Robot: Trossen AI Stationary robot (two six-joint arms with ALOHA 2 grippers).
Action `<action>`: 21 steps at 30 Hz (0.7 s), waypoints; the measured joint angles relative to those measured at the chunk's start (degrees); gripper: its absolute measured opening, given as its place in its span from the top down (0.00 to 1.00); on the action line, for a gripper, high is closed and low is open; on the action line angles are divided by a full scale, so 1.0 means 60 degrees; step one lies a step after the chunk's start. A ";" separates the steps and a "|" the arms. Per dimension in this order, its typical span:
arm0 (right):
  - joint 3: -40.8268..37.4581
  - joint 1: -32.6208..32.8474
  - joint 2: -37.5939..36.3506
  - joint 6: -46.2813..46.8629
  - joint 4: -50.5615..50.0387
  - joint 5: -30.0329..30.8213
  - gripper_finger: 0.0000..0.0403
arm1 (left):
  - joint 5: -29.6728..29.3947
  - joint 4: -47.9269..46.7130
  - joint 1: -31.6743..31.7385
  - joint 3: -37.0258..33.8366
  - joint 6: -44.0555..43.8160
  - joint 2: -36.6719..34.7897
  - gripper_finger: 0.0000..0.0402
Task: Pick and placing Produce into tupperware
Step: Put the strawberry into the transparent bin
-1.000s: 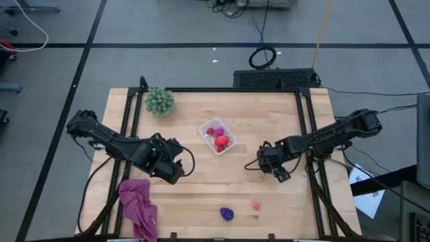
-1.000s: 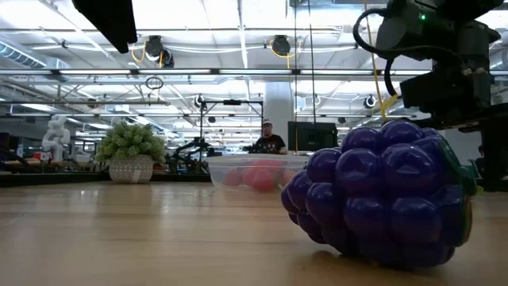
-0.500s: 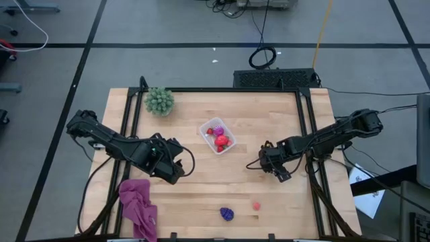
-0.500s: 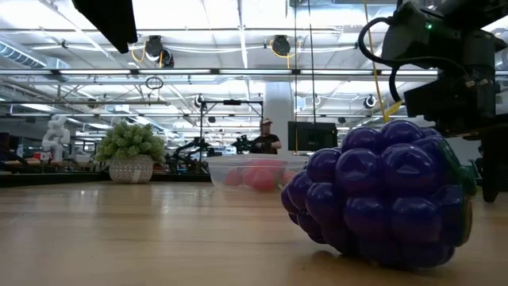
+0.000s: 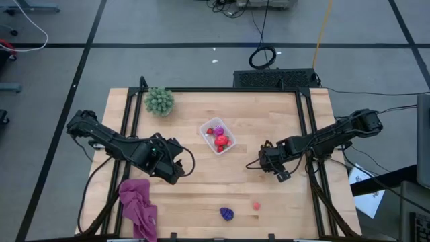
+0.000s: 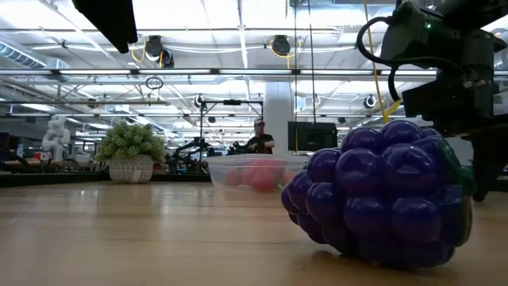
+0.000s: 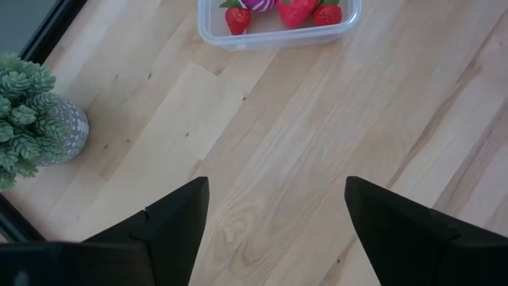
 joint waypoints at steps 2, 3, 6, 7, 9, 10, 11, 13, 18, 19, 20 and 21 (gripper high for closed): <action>0.0023 0.0000 0.0007 0.0024 -0.0007 0.0007 0.63 | -0.0003 0.0000 0.0000 0.0001 0.0000 0.0000 0.26; 0.0042 0.0000 0.0012 0.0025 -0.0014 0.0007 0.63 | -0.0003 0.0001 0.0000 0.0000 0.0000 0.0000 0.26; 0.0125 0.0000 0.0025 0.0032 -0.0013 0.0018 0.66 | -0.0006 0.0000 0.0000 0.0000 0.0000 0.0002 0.26; 0.0169 0.0000 0.0025 0.0029 0.0012 0.0022 0.66 | -0.0006 0.0000 0.0000 0.0000 0.0000 0.0000 0.26; 0.0241 0.0000 0.0022 0.0032 0.0013 0.0029 0.68 | -0.0009 0.0000 0.0000 0.0000 0.0004 0.0003 0.26; 0.0271 0.0000 0.0022 0.0032 0.0004 0.0033 0.69 | -0.0010 0.0004 0.0000 0.0000 0.0004 0.0004 0.26; 0.0310 0.0000 0.0022 0.0032 -0.0011 0.0033 0.70 | -0.0013 0.0000 0.0000 0.0002 0.0004 0.0000 0.26; 0.0374 0.0000 0.0022 0.0032 -0.0010 0.0039 0.71 | -0.0018 0.0001 0.0000 0.0000 0.0004 0.0001 0.26; 0.0562 -0.0004 0.0015 0.0036 -0.0085 0.0047 0.75 | -0.0039 0.0000 0.0000 0.0000 0.0007 0.0000 0.26; 0.0584 -0.0004 0.0015 0.0032 -0.0095 0.0047 0.76 | -0.0039 0.0002 0.0000 0.0002 0.0007 0.0004 0.26; 0.0602 -0.0004 0.0015 0.0032 -0.0110 0.0050 0.76 | -0.0039 0.0001 0.0000 0.0000 0.0007 0.0001 0.26; 0.0606 -0.0004 0.0015 0.0033 -0.0109 0.0051 0.76 | -0.0039 0.0000 0.0000 0.0000 0.0007 0.0000 0.26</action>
